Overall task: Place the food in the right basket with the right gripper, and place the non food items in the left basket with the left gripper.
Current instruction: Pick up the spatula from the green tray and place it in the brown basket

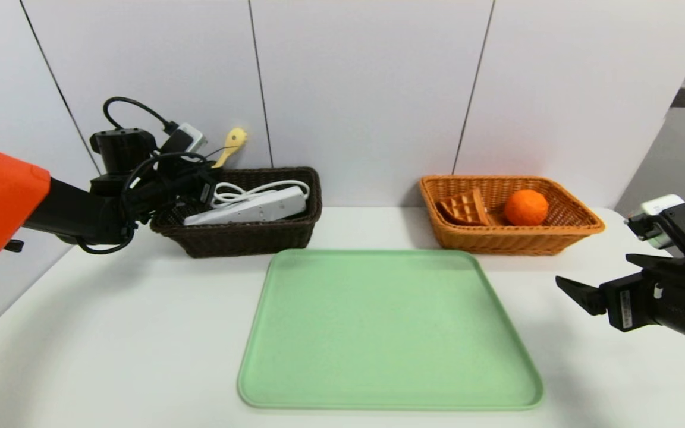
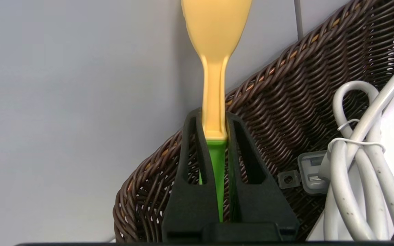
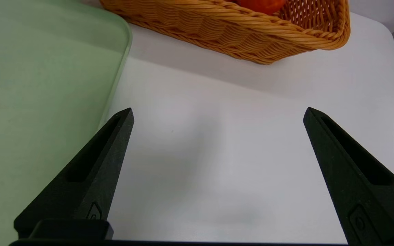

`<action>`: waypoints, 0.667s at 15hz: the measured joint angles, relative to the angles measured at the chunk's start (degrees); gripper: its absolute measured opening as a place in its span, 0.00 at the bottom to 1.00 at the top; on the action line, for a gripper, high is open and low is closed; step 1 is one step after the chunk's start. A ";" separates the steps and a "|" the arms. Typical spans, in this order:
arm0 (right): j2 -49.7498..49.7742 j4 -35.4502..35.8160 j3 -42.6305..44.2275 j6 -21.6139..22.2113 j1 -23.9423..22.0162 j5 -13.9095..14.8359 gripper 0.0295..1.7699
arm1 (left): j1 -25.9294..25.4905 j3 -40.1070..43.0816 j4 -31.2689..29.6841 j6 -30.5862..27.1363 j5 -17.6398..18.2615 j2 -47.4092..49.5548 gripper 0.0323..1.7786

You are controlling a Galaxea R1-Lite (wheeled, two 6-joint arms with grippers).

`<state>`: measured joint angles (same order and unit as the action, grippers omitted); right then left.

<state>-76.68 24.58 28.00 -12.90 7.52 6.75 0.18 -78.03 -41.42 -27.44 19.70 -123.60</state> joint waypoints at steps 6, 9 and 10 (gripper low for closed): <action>-0.05 -0.05 0.49 0.15 0.02 0.00 0.97 | 0.00 -0.11 -2.80 0.51 -0.63 -0.13 0.07; 0.02 -0.02 0.61 0.17 0.02 0.02 0.97 | 0.00 0.11 -3.67 0.52 -0.44 0.06 0.07; 0.09 -0.02 0.66 0.17 0.02 0.05 0.97 | 0.00 0.33 -3.67 0.57 -0.33 0.32 0.07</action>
<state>-76.59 24.55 28.66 -12.73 7.55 6.80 0.18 -77.70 -45.09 -26.87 19.37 -123.28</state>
